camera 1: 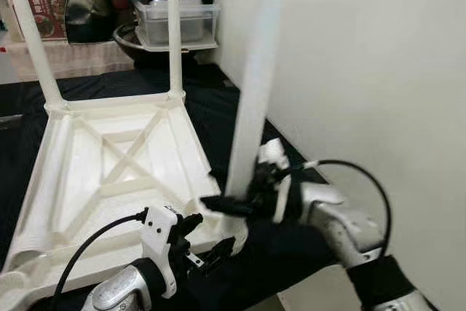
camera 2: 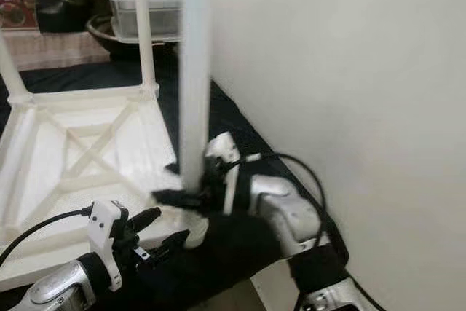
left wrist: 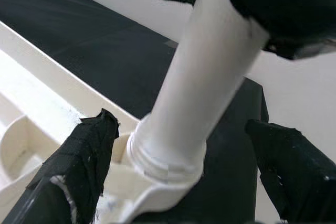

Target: Building children table

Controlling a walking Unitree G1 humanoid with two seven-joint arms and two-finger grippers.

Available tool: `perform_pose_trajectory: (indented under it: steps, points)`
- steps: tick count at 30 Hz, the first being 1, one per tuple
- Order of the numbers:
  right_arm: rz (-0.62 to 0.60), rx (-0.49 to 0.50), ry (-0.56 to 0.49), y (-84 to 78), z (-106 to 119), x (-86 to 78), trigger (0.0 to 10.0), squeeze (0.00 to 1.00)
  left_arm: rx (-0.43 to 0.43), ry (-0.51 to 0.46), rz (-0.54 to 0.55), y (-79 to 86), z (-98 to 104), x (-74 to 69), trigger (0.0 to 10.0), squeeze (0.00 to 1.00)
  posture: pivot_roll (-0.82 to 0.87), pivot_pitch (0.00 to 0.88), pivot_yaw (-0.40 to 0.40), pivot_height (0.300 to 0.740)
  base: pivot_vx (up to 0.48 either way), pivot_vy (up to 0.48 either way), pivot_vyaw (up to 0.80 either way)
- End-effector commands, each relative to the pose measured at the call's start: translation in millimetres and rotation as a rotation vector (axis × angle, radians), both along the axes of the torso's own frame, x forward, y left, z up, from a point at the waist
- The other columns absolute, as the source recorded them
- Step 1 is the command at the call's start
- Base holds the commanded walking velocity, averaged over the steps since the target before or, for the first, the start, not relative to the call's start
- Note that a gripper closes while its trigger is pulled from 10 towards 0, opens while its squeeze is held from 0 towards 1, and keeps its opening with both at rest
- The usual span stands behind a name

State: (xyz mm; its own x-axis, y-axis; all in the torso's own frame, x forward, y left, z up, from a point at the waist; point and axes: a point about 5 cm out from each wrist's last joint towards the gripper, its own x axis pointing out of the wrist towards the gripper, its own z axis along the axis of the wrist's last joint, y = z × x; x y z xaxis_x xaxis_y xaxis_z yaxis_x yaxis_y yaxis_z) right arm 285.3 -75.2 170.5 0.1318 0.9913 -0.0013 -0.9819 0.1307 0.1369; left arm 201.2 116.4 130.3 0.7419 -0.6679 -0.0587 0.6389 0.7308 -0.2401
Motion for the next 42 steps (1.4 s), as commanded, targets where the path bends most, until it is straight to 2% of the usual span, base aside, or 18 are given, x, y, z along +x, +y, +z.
perform_pose_trajectory:
  steps: [1, 2, 3, 4, 6, 7, 13, 15, 16, 23, 24, 25, 26, 29, 32, 36, 38, 42]
  points:
    - [0.027, -0.009, -0.01, 4.5, -2, -1.8, 4.2, 0.0, 0.005, 0.019, 0.0, -1.1, -3, -1.2, 10.0, 0.0, 0.05, 0.0, -0.128, 0.74, 0.0, 0.0, 0.0]
    - [-0.025, -0.04, 0.007, 6.4, -7, 2.3, 0.0, 0.0, 0.004, 0.021, 0.0, -1.0, -3, -1.8, 10.0, 0.0, 0.05, 0.0, -0.127, 0.74, 0.0, 0.0, 0.0]
    - [-0.223, -0.126, 0.022, 7.5, -17, 18.8, 0.0, 0.0, 0.003, 0.023, -0.001, -1.1, -3, -2.5, 10.0, 0.0, 0.05, 0.0, -0.127, 0.74, 0.0, 0.0, 0.0]
    - [-0.223, -0.126, 0.022, 7.5, -17, 18.8, 0.0, 0.0, 0.003, 0.023, -0.001, -1.1, -3, -2.5, 10.0, 0.0, 0.05, 0.0, -0.127, 0.74, 0.0, 0.0, 0.0]
    - [-0.955, -0.306, 0.176, -23.1, -41, 65.3, 0.0, 0.0, -0.001, 0.028, -0.012, -1.8, -3, -3.2, 10.0, 0.0, 0.03, 0.0, -0.116, 0.74, 0.0, 0.0, 0.0]
    - [-1.162, -0.35, 0.235, -37.5, -49, 71.2, 0.0, 0.0, -0.004, 0.029, -0.018, -2.5, -4, -3.3, 10.0, 0.0, 0.03, 0.0, -0.116, 0.74, 0.0, 0.0, 0.0]
    - [-1.442, -0.372, 0.227, -63.1, -51, 68.8, 0.0, 0.0, -0.006, 0.027, -0.03, -4.4, -3, -2.6, 10.0, 0.0, 0.03, 0.0, -0.114, 0.74, 0.0, 0.0, 0.0]
    - [-1.407, -0.362, 0.198, -55.6, -46, 68.0, 0.0, 0.0, -0.003, 0.026, -0.032, -3.8, -3, -2.5, 10.0, 0.0, 0.03, 0.0, -0.113, 0.74, 0.0, 0.0, 0.0]
    - [-1.349, -0.344, 0.172, -44.7, -38, 66.6, 10.0, 0.0, 0.0, 0.027, -0.032, -3.3, -3, -2.5, 10.0, 0.0, 0.03, 0.0, -0.111, 0.74, 0.0, 0.0, 0.0]
    - [-1.18, -0.229, 0.147, -17.4, -20, 62.7, 10.0, 0.0, -0.002, 0.03, -0.037, -3.3, -3, -2.4, 10.0, 0.0, 0.02, 0.0, -0.108, 0.74, 0.0, 0.0, 0.0]
    - [-1.167, -0.172, 0.149, -15.8, -15, 63.7, 10.0, 1.0, -0.004, 0.03, -0.04, -3.7, -3, -2.2, 10.0, 0.0, 0.02, 0.0, -0.109, 0.74, 0.0, 0.0, 0.0]
    - [-1.167, -0.172, 0.149, -15.8, -15, 63.7, 10.0, 1.0, -0.004, 0.03, -0.04, -3.7, -3, -2.2, 10.0, 0.0, 0.02, 0.0, -0.109, 0.74, 0.0, 0.0, 0.0]
    - [-1.07, -0.037, 0.124, -13.2, 0, 63.8, 10.0, 0.0, -0.006, 0.029, -0.042, -4.3, -4, -1.9, 10.0, 0.0, 0.02, 0.0, -0.111, 0.74, 0.0, 0.0, 0.0]
    - [-0.98, 0.036, 0.116, -12.0, 9, 61.2, 10.0, 0.0, -0.007, 0.03, -0.041, -4.1, -4, -1.7, 10.0, 0.0, 0.02, 0.0, -0.107, 0.74, 0.0, 0.0, 0.0]
    - [-0.619, 0.139, 0.001, -15.5, 26, 48.0, 10.0, 0.0, -0.012, 0.031, -0.046, -4.7, -5, -0.4, 10.0, 0.0, 0.02, 0.0, -0.105, 0.74, 0.0, 0.0, 0.0]
    - [-0.447, 0.136, -0.019, -17.4, 25, 40.7, 10.0, 0.0, -0.014, 0.029, -0.052, -5.4, -5, 0.6, 10.0, 0.0, 0.02, 0.0, -0.108, 0.74, 0.0, 0.0, 0.0]
    - [-0.177, 0.087, -0.02, -11.3, 22, 23.2, 10.0, 0.0, -0.005, 0.022, -0.051, -4.8, -5, 1.7, 10.0, 0.0, 0.03, 0.0, -0.114, 0.74, 0.0, 0.0, 0.0]
    - [-0.023, 0.023, -0.027, -3.1, 13, 10.9, 10.0, 0.0, -0.001, 0.022, -0.046, -4.0, -5, 1.9, 10.0, 0.0, 0.04, 0.0, -0.117, 0.74, 0.0, 0.0, 0.0]
